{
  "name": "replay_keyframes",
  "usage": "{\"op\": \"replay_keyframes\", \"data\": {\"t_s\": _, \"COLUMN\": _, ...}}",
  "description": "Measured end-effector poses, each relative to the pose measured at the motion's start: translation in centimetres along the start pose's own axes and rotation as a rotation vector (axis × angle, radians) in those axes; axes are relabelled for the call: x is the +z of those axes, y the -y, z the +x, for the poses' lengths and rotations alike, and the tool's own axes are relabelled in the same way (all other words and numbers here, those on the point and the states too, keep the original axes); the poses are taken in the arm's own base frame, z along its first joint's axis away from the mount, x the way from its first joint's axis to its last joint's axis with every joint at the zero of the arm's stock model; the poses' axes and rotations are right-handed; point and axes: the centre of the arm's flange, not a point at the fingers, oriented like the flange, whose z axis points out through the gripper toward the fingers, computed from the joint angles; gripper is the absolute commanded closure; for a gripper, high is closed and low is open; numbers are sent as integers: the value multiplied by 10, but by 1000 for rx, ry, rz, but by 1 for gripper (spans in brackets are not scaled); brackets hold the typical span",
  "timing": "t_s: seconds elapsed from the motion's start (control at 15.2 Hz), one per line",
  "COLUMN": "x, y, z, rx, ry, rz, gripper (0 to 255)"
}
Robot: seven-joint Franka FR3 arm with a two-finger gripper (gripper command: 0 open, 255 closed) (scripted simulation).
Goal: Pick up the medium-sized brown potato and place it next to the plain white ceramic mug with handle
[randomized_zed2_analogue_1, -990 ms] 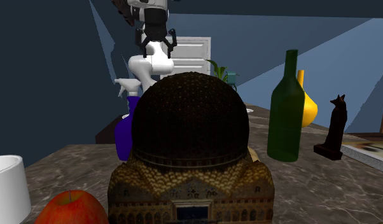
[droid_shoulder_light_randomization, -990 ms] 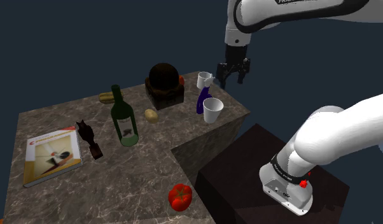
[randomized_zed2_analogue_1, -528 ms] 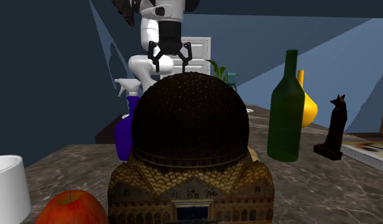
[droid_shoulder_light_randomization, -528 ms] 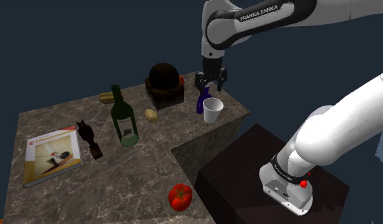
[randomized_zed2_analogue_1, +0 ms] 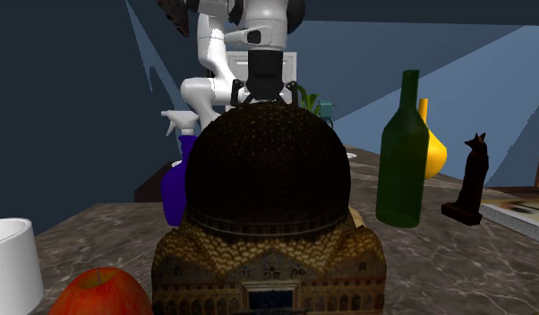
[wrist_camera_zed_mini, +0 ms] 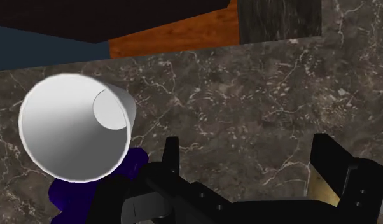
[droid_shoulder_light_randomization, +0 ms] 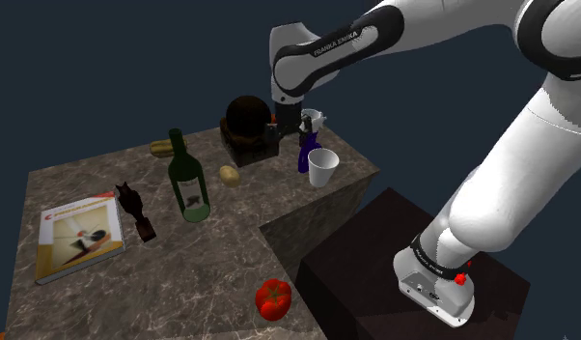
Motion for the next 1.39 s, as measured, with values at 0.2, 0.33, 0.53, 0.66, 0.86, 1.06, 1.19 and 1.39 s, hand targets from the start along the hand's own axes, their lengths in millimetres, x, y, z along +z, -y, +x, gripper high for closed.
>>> {"op": "replay_keyframes", "data": {"t_s": 0.2, "x": 14, "y": 28, "z": 27, "rx": 3, "ry": -4, "rz": 0, "gripper": 0}}
{"op": "replay_keyframes", "data": {"t_s": 0.33, "x": 23, "y": 43, "z": 43, "rx": 5, "ry": -7, "rz": 0, "gripper": 0}}
{"op": "replay_keyframes", "data": {"t_s": 0.53, "x": 44, "y": 69, "z": 66, "rx": 7, "ry": -11, "rz": -1, "gripper": 0}}
{"op": "replay_keyframes", "data": {"t_s": 0.66, "x": 56, "y": 86, "z": 84, "rx": 9, "ry": -13, "rz": -1, "gripper": 0}}
{"op": "replay_keyframes", "data": {"t_s": 0.86, "x": 73, "y": 113, "z": 110, "rx": 12, "ry": -18, "rz": -1, "gripper": 0}}
{"op": "replay_keyframes", "data": {"t_s": 1.06, "x": 88, "y": 136, "z": 134, "rx": 14, "ry": -22, "rz": -2, "gripper": 0}}
{"op": "replay_keyframes", "data": {"t_s": 1.19, "x": 102, "y": 154, "z": 153, "rx": 16, "ry": -24, "rz": -2, "gripper": 0}}
{"op": "replay_keyframes", "data": {"t_s": 1.39, "x": 117, "y": 165, "z": 167, "rx": 18, "ry": -26, "rz": -3, "gripper": 0}}
